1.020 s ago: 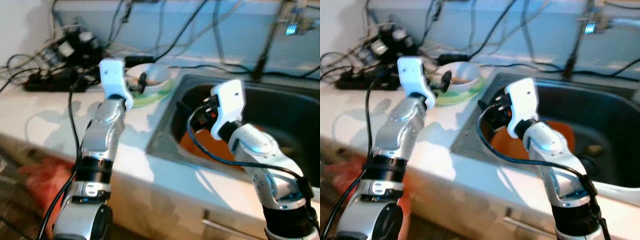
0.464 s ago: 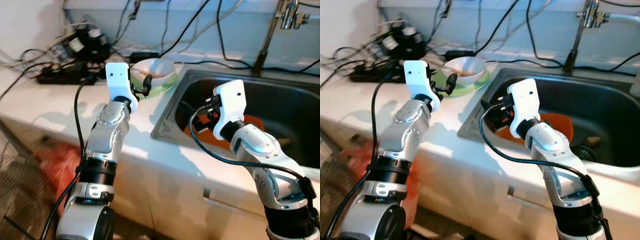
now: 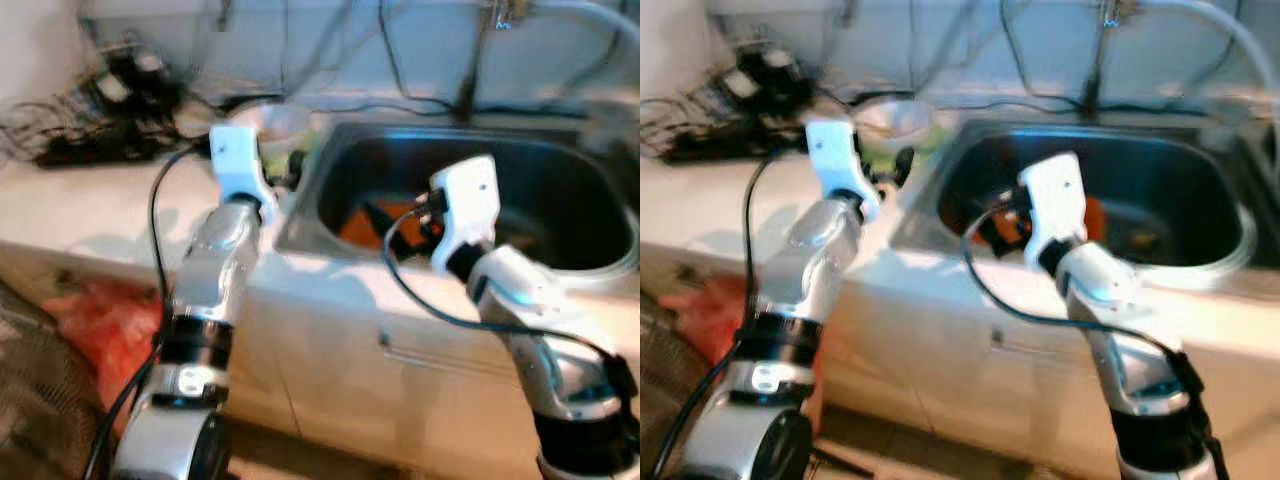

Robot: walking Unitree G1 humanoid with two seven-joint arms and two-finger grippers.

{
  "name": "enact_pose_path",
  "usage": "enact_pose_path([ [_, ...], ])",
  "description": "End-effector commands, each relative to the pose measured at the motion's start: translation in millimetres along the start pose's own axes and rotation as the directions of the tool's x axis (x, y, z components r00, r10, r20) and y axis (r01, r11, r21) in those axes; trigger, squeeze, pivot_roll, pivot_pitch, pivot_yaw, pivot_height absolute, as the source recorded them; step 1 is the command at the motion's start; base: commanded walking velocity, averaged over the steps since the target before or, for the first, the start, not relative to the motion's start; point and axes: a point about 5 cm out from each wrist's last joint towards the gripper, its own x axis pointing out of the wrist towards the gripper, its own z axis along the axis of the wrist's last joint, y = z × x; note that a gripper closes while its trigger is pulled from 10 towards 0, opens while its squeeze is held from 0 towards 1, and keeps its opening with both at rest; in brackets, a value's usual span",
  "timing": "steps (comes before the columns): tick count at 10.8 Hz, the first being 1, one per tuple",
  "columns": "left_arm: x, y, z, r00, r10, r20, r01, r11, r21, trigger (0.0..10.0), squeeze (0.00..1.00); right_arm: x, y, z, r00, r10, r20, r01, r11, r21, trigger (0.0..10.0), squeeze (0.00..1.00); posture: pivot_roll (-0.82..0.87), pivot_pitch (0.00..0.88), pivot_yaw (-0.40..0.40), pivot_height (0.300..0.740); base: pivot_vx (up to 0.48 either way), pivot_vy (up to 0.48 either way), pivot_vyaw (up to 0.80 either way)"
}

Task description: Kitchen organization

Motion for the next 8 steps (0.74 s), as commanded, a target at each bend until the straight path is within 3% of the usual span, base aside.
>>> enact_pose_path([
  [1, -0.5, 6.8, 3.8, 1.000, 0.016, 0.010, -0.016, 1.000, 0.001, 10.0, 0.00, 1.3, 3.3, 3.7, 1.000, 0.020, 0.011, -0.020, 1.000, -0.002, 10.0, 0.00, -0.11, 0.000, 0.098, 0.740, 0.000, 0.000, 0.00],
  [8, 3.3, 25.9, -2.0, 0.995, 0.084, -0.046, -0.084, 0.996, 0.001, 10.0, 0.00, -1.2, 6.6, 2.0, 0.999, 0.040, 0.001, -0.040, 0.999, 0.004, 10.0, 0.00, -0.11, 0.000, 0.097, 0.740, 0.000, 0.000, 0.00],
])
